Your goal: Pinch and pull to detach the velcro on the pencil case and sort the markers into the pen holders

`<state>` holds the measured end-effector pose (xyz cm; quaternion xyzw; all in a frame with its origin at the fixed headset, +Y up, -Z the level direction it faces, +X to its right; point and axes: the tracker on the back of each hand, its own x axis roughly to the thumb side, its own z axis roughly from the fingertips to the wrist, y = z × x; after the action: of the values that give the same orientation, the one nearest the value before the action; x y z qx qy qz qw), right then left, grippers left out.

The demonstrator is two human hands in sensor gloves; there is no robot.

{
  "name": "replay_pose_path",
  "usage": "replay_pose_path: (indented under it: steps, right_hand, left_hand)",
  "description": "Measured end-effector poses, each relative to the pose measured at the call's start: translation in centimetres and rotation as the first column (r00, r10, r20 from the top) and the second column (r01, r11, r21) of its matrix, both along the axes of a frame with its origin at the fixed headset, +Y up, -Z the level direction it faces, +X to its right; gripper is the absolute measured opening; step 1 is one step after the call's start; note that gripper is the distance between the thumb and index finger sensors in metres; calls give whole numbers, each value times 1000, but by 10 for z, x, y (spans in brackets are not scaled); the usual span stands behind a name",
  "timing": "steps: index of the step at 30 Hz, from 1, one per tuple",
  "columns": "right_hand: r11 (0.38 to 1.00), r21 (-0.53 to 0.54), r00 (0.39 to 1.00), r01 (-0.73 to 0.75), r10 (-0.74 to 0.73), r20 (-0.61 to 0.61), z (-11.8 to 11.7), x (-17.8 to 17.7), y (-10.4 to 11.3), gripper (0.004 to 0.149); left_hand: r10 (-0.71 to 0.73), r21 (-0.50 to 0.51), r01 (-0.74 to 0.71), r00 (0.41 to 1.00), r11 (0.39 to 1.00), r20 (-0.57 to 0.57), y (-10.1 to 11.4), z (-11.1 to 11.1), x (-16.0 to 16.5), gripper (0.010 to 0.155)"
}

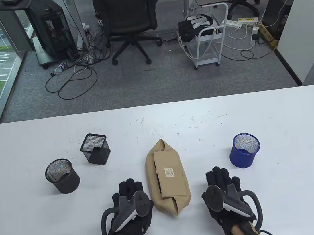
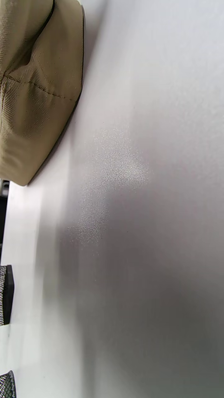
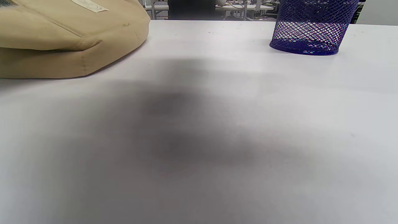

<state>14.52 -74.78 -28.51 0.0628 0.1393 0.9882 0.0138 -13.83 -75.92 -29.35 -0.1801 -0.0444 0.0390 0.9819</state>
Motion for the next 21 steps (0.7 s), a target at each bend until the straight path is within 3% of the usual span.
replay_pose_path:
  steps: [14,19,21]
  right_hand:
    - [1000,15,1000,20,-20,-1,1,1,3,72]
    - [1000,17,1000,21,-21,-3,1,1,3,72]
    - [1000,17,1000,26,-26,-5,1,2,3,72]
  left_hand:
    - [-6,7,6,1000,1000,-15,2,1,0,83]
    - [56,14,-55,996,998,-74,11,-7,5,87]
    - [162,36,-159,980,987,-116,18,-18,11,91]
